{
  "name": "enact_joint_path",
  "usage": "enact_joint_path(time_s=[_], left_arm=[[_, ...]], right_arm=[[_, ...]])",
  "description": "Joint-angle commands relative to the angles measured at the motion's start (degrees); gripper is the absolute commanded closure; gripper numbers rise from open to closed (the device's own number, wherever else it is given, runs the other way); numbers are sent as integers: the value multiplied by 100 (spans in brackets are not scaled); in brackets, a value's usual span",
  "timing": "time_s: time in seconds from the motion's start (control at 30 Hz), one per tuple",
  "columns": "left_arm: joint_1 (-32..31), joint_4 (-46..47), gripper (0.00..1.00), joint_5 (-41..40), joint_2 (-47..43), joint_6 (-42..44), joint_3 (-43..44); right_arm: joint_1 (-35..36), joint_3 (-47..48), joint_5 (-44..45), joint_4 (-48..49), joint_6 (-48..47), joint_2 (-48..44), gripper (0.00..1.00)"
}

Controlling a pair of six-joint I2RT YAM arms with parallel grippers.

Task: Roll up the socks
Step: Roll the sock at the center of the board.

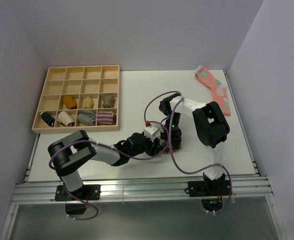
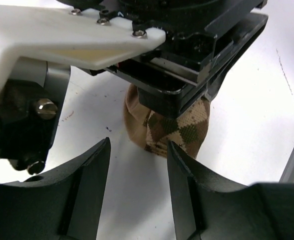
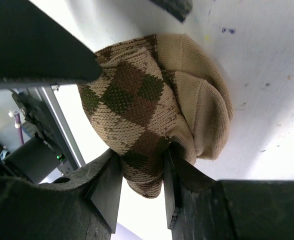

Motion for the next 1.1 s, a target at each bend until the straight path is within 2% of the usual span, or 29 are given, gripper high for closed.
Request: enact_joint_path(time_s=[0.0, 0.27, 0.43, 0.67, 0.9, 1.07], left_arm=[[-24, -6, 46, 623, -113, 123, 389], [-174, -279, 45, 641, -298, 307, 652], [-270, -481, 45, 624, -123, 439, 898], [-393, -218, 45, 588, -96, 325, 846], [-525, 318, 46, 307, -306, -105, 65], [-639, 275, 47, -105, -447, -167, -130]], right_arm=[[139, -155, 423, 322, -266, 310, 70], [157, -164, 423, 357, -240, 293, 71], [157, -155, 423, 357, -231, 302, 71], [157, -102, 396, 313, -187, 346, 71], [157, -120, 361, 339, -152, 328, 71], [157, -129, 352, 392, -64, 311, 71]])
